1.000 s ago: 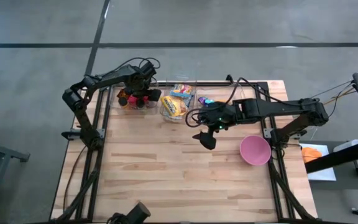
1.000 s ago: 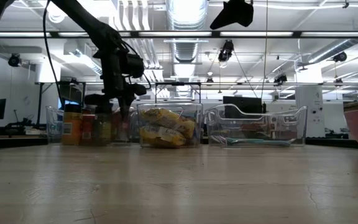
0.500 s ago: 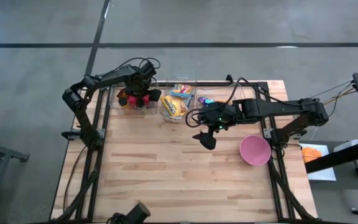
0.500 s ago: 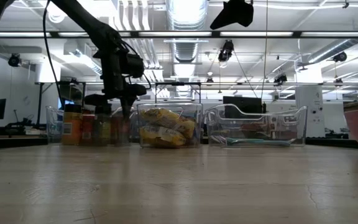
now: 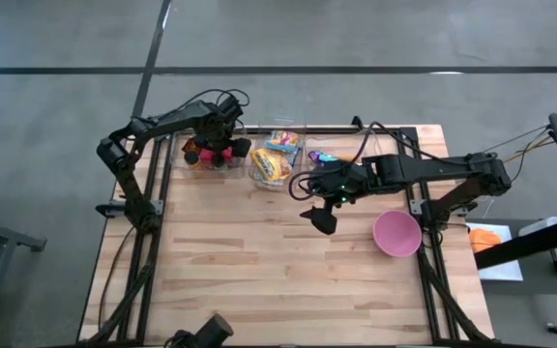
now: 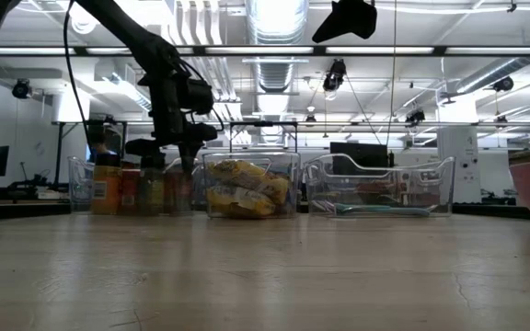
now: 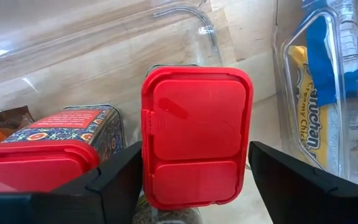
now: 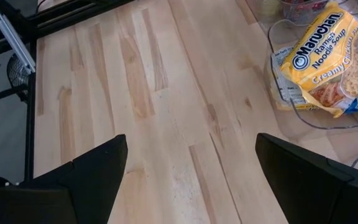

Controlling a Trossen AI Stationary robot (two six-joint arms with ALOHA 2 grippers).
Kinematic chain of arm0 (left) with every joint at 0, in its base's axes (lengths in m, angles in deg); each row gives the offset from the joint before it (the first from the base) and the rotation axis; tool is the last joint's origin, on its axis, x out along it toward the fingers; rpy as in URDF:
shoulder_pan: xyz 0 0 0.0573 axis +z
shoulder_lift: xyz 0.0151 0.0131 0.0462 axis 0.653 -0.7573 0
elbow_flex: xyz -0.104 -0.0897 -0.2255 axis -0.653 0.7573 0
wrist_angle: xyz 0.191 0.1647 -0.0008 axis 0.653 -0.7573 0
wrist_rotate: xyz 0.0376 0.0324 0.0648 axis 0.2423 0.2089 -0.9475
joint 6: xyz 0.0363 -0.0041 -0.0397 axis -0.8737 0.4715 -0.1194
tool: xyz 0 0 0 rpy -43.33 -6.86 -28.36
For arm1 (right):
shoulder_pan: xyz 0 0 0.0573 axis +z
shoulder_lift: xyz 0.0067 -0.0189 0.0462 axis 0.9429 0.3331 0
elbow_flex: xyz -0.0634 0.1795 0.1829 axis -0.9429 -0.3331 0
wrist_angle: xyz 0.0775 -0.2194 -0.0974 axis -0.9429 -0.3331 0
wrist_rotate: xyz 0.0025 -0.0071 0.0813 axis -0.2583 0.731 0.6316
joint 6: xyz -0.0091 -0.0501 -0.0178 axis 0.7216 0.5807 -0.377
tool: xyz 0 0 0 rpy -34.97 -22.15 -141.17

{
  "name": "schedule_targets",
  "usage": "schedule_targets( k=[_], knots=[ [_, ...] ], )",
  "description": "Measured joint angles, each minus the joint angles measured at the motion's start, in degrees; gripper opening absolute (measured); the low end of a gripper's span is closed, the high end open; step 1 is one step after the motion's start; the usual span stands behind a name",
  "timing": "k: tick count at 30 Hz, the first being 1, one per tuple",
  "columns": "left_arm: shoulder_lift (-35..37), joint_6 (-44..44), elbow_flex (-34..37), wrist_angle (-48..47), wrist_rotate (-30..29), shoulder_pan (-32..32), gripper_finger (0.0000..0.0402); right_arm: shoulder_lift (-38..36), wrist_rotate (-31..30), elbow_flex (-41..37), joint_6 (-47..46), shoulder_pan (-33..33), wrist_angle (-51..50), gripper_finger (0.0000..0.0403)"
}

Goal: Pick & Place Food Item
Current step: Put the red seasoning can into the left transparent bin, then return to Home Position

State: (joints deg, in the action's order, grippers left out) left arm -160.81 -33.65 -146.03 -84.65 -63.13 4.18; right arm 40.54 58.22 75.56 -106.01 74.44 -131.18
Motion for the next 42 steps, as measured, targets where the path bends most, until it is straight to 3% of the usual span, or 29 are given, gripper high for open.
schedule_targets(
  k=[8,17,27,31,35,38,42],
  knots=[
    [3.91,-1.19,-1.58,-1.09,0.07,0.22,0.029,0.02,0.0,0.0,-1.09,-0.02,-0.05,0.0351],
    [15.73,-4.72,-2.24,-1.0,0.07,-1.2,0.029,-2.39,-0.38,-0.02,0.97,-1.45,0.1,0.0351],
    [29.95,-7.19,-0.44,9.29,3.64,-15.44,0.029,-9.51,-0.29,-0.57,4.47,-9.46,0.62,0.0351],
    [35.66,-7.24,3.88,17.05,3.65,-23.23,0.029,-13.81,1.12,-3.89,5.19,-12.7,1.96,0.0351],
    [41.61,-9.25,12.35,27.22,3.82,-29.3,0.029,-19.19,6.97,-11.32,5.65,-15.23,9.71,0.0351],
    [46.21,-4.89,19.83,37.79,3.77,-32.04,0.029,-23.1,12.39,-17.95,5.57,-15.69,19.45,0.0351],
    [52.53,2.37,28.47,50.56,3.78,-33.67,0.029,-27.95,13.68,-26.44,4.33,-15.67,30.63,0.0351]
  ],
)
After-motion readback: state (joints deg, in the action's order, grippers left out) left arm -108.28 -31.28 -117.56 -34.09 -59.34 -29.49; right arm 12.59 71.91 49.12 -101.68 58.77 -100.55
